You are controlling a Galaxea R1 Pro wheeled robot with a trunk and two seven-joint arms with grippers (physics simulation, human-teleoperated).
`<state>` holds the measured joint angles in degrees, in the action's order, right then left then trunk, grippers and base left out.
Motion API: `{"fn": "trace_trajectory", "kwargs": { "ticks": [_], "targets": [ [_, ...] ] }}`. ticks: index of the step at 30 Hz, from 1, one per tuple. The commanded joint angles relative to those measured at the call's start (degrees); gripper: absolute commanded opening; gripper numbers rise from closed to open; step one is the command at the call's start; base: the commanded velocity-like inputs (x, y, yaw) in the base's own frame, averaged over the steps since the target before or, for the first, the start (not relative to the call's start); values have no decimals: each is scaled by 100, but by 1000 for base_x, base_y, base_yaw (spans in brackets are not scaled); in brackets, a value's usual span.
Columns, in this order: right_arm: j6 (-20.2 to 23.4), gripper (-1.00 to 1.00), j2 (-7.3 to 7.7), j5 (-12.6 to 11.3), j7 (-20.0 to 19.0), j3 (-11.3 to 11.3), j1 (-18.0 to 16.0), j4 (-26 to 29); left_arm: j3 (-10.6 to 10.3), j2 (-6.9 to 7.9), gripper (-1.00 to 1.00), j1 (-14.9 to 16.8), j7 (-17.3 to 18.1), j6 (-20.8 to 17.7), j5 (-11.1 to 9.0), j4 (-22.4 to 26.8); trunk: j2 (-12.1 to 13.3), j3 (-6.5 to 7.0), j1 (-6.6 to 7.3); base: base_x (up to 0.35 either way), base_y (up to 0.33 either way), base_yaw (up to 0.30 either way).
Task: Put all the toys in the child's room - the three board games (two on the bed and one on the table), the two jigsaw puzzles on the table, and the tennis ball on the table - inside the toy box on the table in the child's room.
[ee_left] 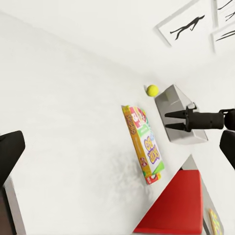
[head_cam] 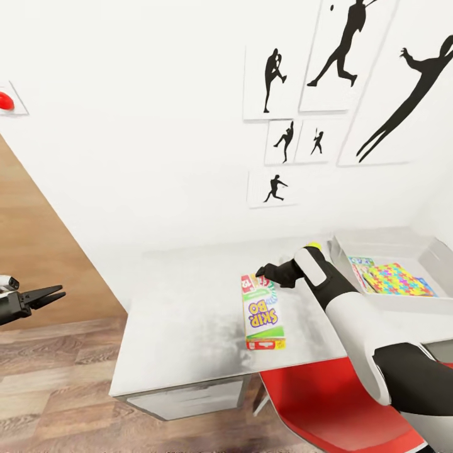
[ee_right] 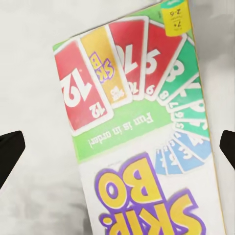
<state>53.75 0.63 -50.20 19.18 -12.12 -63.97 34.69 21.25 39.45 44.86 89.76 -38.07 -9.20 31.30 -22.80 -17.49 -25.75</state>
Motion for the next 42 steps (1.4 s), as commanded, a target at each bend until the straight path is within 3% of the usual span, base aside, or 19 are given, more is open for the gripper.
{"fn": "trace_trajectory", "kwargs": {
  "ticks": [1,21,23,26,30,42],
  "targets": [
    [-3,100,8,-60,50,-34,-14,5,2,1,100,5,24,-60,6,0,-12,-20,-3,7,19,0],
    [-58,100,42,-52,50,-42,-122,-129,-7,0,100,5,24,-43,6,0,-12,-204,-3,1,2,0],
    [-59,100,42,2,52,-42,-127,-145,-6,1,100,5,24,-43,6,-1,-12,-223,-3,0,0,0],
    [-58,100,37,318,51,-33,-128,-165,-6,1,100,5,24,-43,6,-1,-12,-250,-3,0,0,0],
    [-58,100,28,566,50,-18,-126,-171,-6,1,100,5,24,-43,6,-1,-12,-287,-3,0,0,0],
    [-58,100,13,668,43,22,-124,-173,-3,1,100,5,24,-34,6,1,-12,-397,-3,0,0,0]
  ]
}}
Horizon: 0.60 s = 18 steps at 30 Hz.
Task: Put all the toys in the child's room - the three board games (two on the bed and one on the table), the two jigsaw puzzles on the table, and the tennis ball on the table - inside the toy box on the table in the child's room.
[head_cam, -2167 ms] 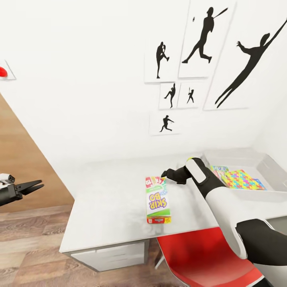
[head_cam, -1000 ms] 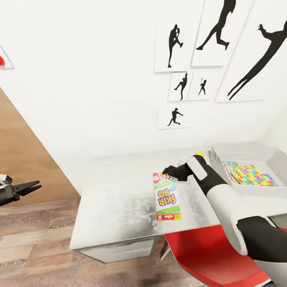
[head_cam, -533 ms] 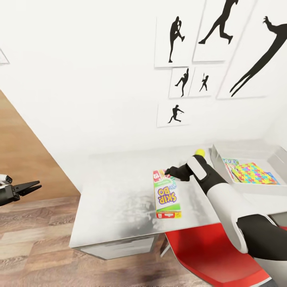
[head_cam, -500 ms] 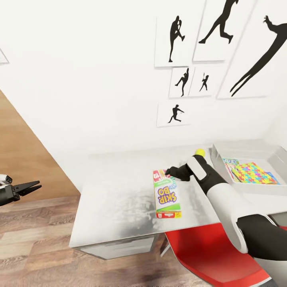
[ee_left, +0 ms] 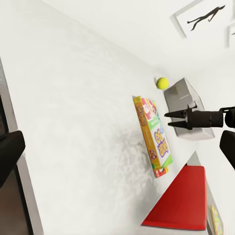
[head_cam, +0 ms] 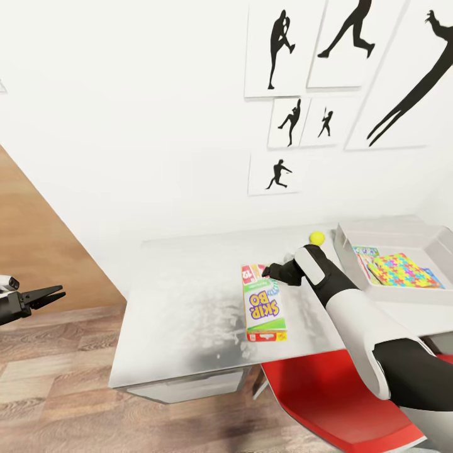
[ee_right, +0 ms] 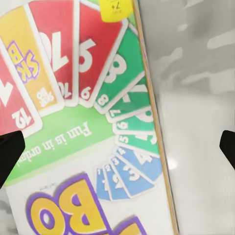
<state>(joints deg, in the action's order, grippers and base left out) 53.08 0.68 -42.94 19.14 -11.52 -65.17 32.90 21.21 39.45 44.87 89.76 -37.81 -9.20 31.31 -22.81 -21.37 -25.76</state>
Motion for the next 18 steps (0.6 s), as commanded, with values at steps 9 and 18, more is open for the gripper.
{"fn": "trace_trajectory", "kwargs": {
  "ticks": [9,18],
  "targets": [
    [10,100,-6,-57,46,-26,-5,6,5,1,100,5,24,-60,6,-1,-11,-93,-3,0,80,0],
    [14,100,3,-57,42,-25,-5,6,6,1,100,5,24,-60,6,-2,-11,-158,-3,0,31,0]
  ]
}}
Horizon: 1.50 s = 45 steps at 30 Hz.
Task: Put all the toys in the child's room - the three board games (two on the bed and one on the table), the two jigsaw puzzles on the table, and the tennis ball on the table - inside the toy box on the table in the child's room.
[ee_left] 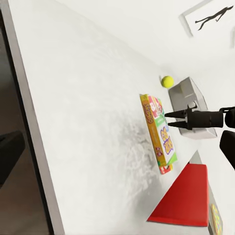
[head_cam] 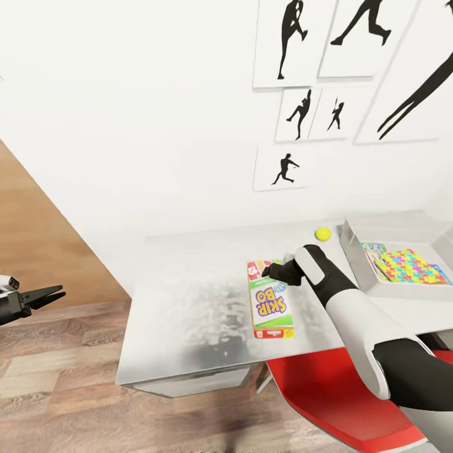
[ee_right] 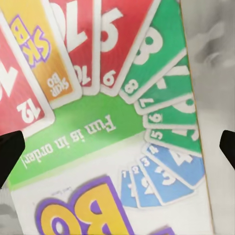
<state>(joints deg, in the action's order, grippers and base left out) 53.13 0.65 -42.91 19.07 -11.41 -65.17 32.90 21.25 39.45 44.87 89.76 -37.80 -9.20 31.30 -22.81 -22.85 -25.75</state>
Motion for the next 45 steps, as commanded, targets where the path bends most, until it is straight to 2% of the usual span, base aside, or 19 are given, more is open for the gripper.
{"fn": "trace_trajectory", "kwargs": {
  "ticks": [1,18,35,45],
  "targets": [
    [10,100,8,-60,50,-37,-5,6,2,1,100,4,24,-61,6,-1,-10,-12,-3,0,3,0],
    [13,100,14,-64,44,-37,-5,6,0,1,100,4,24,-61,6,-1,-10,-21,-3,0,0,0],
    [13,100,14,-69,44,-37,-5,6,2,1,100,4,24,-61,6,-1,-10,-155,-3,0,0,0],
    [13,100,14,-64,44,-37,-5,6,2,1,100,4,24,-61,6,-1,-10,-175,-3,0,26,0]
  ]
}}
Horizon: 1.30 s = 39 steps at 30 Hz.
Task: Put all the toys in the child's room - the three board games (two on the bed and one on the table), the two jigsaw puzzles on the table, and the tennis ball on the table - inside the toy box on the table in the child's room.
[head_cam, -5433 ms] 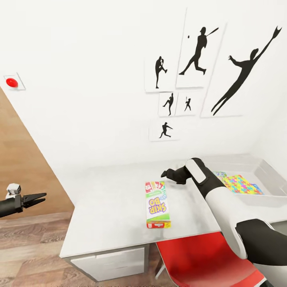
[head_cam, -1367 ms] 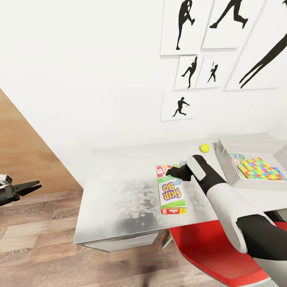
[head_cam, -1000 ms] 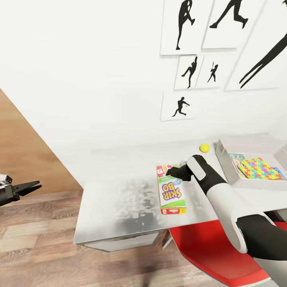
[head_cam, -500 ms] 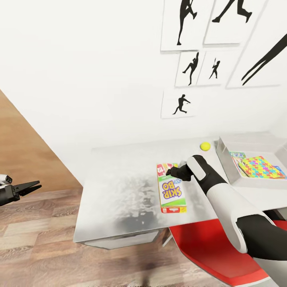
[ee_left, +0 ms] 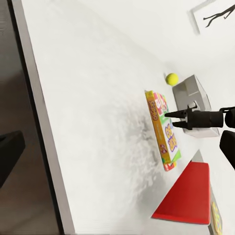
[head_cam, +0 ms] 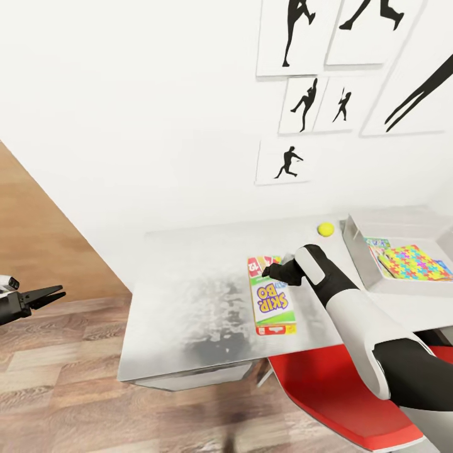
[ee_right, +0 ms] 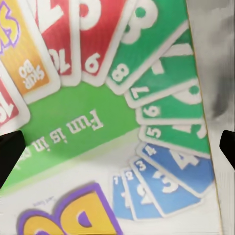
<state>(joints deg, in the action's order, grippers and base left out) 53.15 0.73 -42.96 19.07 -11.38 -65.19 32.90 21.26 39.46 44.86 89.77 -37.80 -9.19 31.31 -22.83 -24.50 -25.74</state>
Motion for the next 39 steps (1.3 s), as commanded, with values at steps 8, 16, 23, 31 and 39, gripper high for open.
{"fn": "trace_trajectory", "kwargs": {
  "ticks": [8,16,23,31,39],
  "targets": [
    [3,100,-2,-44,44,-40,0,6,1,0,100,5,23,-61,4,-2,-9,-10,-4,0,204,0],
    [4,100,-2,-46,44,-40,0,6,1,0,100,5,23,-61,4,-2,-9,-10,-4,0,275,0],
    [3,100,-9,-46,44,-40,-2,6,1,0,100,5,23,-61,4,-2,-9,-10,-4,0,267,0],
    [4,100,-35,-44,44,-40,-2,7,1,0,100,5,23,-61,4,-2,-9,-10,-4,0,266,0],
    [4,100,-45,-46,44,-40,-2,12,1,0,100,5,23,-61,4,-2,-9,-10,-4,0,276,0]
  ]
}}
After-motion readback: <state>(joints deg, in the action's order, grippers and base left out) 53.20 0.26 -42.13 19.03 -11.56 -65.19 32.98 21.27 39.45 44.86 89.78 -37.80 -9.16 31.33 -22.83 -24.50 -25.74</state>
